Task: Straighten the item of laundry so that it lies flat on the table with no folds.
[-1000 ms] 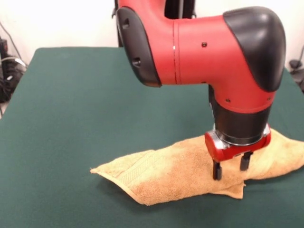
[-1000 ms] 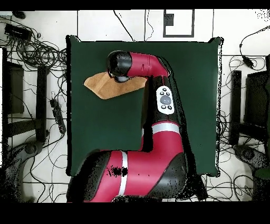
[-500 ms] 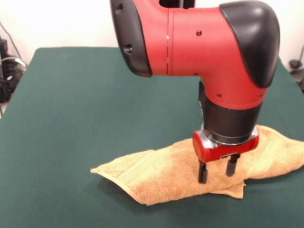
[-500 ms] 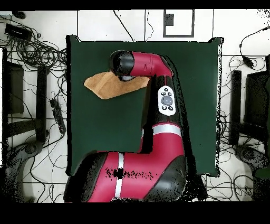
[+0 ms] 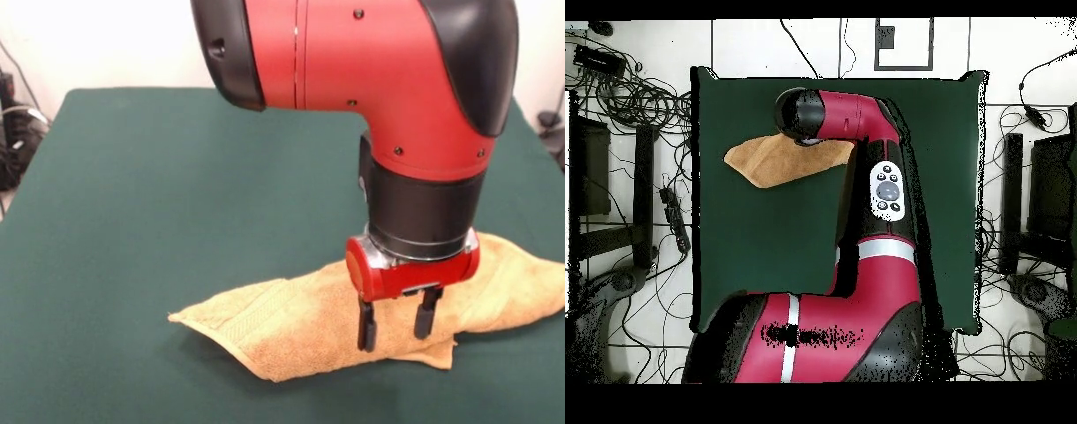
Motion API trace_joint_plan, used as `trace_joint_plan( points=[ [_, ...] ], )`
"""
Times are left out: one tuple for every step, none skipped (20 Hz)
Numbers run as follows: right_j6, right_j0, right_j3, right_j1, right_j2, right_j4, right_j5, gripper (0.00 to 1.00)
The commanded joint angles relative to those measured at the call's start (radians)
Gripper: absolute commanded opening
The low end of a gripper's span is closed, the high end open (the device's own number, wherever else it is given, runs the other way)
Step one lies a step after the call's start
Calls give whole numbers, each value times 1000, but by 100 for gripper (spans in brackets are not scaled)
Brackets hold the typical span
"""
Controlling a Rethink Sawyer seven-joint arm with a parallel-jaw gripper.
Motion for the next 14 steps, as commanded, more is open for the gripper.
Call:
trace_joint_plan(
  points=[
    [225,3,35,22,73,45,-117,100],
    [215,1,33,26,79,49,-122,100],
    [208,-1,39,26,83,52,-126,100],
    [201,-2,44,25,87,56,-130,100],
    [190,-5,46,27,94,60,-133,100],
    [178,-7,48,29,102,64,-137,100],
    [150,-14,41,39,117,69,-115,100],
    [137,-14,33,47,119,72,-89,100],
    [126,-13,23,58,117,72,-58,100],
    [114,-11,13,68,115,72,-26,100],
    [102,-13,13,73,116,71,-7,100],
    [95,-14,14,74,117,71,-1,100],
    [84,-18,21,74,123,73,6,100],
    [80,-17,22,74,123,74,17,100]
  ],
)
